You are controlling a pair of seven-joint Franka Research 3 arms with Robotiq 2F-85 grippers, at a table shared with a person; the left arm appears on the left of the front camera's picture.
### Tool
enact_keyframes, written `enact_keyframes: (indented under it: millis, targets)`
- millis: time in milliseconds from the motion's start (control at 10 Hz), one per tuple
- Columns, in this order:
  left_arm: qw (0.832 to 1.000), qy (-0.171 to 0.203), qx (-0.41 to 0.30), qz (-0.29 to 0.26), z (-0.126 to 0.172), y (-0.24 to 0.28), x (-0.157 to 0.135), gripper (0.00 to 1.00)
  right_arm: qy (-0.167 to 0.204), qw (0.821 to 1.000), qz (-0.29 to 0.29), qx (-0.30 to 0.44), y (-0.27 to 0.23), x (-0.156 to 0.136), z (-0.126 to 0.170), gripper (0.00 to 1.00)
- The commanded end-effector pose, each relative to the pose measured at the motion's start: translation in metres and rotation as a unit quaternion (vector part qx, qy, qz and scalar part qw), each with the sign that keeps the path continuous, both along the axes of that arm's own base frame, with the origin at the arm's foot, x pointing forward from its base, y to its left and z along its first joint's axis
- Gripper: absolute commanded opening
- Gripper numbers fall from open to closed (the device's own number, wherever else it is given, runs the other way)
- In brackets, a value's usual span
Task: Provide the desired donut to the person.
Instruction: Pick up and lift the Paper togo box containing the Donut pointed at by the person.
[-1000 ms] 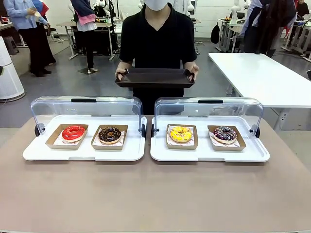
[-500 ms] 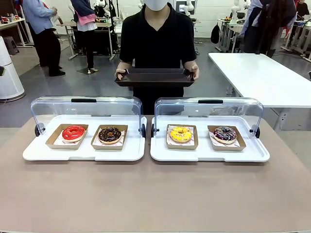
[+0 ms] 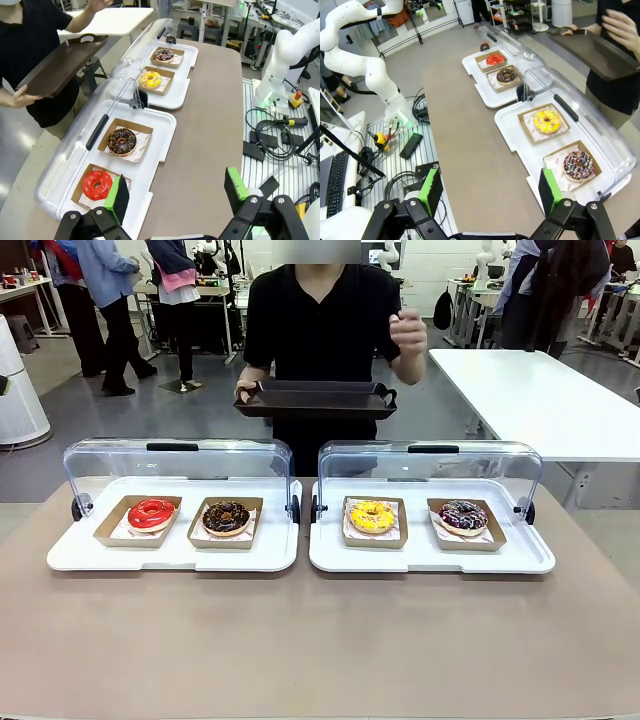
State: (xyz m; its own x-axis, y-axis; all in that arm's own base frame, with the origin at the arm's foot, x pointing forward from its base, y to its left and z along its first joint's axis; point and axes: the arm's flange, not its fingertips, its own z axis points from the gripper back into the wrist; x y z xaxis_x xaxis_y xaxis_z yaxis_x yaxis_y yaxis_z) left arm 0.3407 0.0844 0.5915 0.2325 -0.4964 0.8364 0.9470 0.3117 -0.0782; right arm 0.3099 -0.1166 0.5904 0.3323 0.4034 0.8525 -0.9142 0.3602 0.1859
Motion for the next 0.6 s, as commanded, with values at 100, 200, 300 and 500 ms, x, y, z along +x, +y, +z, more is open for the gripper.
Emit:
enact_keyframes:
  millis: [100,200,300,500]
  targets:
    - [1.0,0.005,-0.003,-0.005,0.002,0.0015,0.0006,1.0,-0.004,1.0,0.005,0.01,0.0008,0.0018,0.0004,1.0]
    - [1.0,0.005,-0.003,-0.005,0.002,0.0015,0.0006,1.0,-0.004,1.0,0.005,0.01,0.0008,0.0018,0.0004,1.0]
    - [1.0,0.005,-0.003,-0.005,0.002,0.0015,0.0006,1.0,-0.004,1.0,0.005,0.01,0.0008,0.0018,0.0004,1.0]
    - [1.0,0.005,-0.003,-0.005,0.002,0.0015,0.0006,1.0,-0.004,1.0,0.005,0.01,0.0008,0.0018,0.0004,1.0]
